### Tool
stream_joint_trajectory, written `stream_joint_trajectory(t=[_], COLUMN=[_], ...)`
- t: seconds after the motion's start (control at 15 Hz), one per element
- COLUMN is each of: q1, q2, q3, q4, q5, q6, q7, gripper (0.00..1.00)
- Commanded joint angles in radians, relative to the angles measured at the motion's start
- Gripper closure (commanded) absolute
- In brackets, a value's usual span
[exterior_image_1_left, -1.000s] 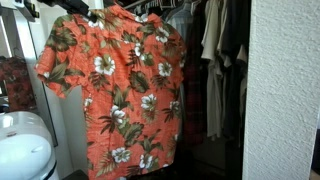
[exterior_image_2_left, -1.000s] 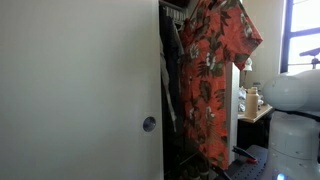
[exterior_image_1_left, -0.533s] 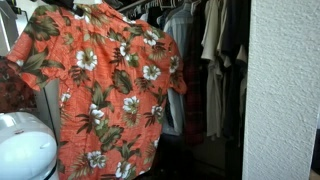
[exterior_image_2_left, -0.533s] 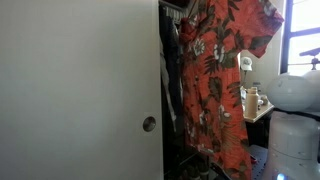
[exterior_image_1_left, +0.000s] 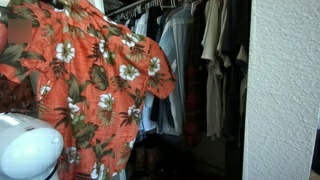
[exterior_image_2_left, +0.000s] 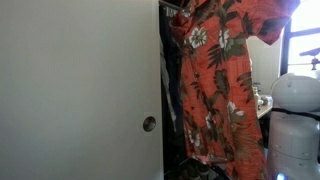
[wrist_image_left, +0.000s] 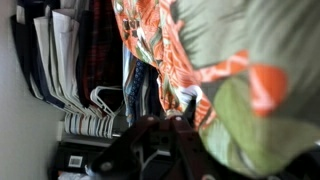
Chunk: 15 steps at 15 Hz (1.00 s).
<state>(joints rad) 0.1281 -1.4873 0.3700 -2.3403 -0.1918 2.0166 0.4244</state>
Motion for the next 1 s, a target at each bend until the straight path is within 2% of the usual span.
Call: stream_joint_trajectory(t=[0.0,0.33,0.8,0.87,0.93], q1=[0.031,0.026,0.015,-0.047,-0.053], q2=[0.0,-0.001,0.015,0.0,0.005], q3=[0.014,-0.004,-0.008,-0.012,-0.014], q4=[0.051,0.073,0.106,0.111,0.115], q5=[-0.034,-0.076,-0.069,-0.004,0.006], q6=[-0.005,0.018,0.062,0.088,0.103], q7=[0.045,0.068,0.063,0.01,0.005], gripper=[0.98,0.98,0.98,0.98,0.98])
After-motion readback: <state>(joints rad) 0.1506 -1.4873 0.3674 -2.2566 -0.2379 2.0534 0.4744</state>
